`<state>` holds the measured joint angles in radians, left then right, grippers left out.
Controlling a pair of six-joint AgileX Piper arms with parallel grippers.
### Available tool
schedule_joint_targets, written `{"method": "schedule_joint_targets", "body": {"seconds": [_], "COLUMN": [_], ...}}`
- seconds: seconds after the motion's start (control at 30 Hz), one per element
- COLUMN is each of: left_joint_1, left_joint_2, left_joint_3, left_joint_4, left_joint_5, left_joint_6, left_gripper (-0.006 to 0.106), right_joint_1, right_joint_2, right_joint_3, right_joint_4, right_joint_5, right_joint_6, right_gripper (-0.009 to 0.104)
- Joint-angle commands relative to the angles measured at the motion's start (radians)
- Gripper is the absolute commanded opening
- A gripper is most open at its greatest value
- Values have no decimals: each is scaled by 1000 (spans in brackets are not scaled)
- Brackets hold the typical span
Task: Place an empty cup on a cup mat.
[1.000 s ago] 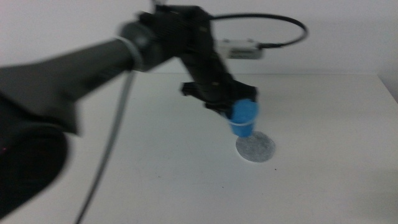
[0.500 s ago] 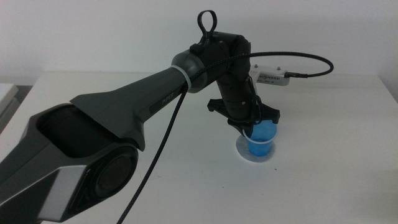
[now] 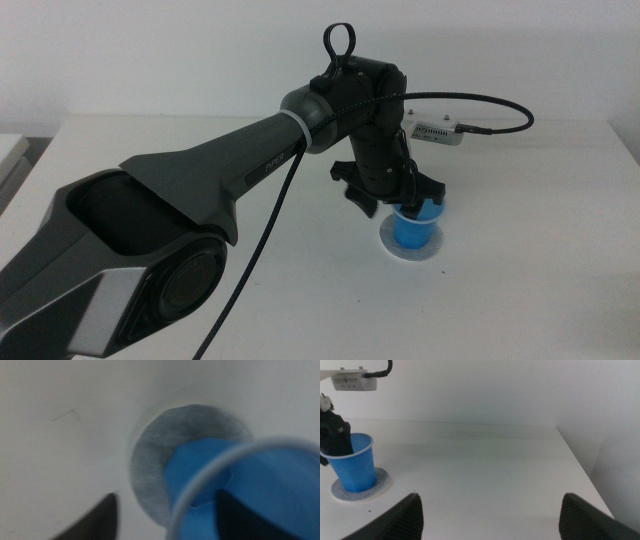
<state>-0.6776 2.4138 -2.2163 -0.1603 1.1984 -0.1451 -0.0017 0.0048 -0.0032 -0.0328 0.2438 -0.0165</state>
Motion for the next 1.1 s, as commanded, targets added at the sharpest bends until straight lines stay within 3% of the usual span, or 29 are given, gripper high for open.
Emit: {"method": "schedule_joint_targets", "body": {"seconds": [0.0,0.07,0.33,0.5,0.7,0.9,1.07], "left_joint_1": [-2,0,-1,-10,-7,78,145], "left_joint_2": [-11,-20,-228,-494,-876,-1137,-1328], "left_joint_3": [-28,-64,-24,277,675,1002,1255], "left_joint_4": [35,67,152,244,415,415,388], "left_joint_5": [19,23,23,19,14,-30,-273], "left_joint_6": [13,6,0,8,-44,-46,-46], "left_gripper": [76,93,94,94,94,94,94], "right_joint_1": [1,1,1,1,1,1,1], "right_joint_2": [-5,-5,-5,-5,-5,-5,-5], "right_joint_3": [3,3,3,3,3,3,3], "right_joint_4": [-6,-6,-6,-6,-6,-6,-6], "right_joint_5": [-5,-5,-5,-5,-5,-5,-5], "right_joint_6": [-4,-4,-4,-4,-4,-4,-4], "right_gripper": [93,93,93,93,93,93,93]}}
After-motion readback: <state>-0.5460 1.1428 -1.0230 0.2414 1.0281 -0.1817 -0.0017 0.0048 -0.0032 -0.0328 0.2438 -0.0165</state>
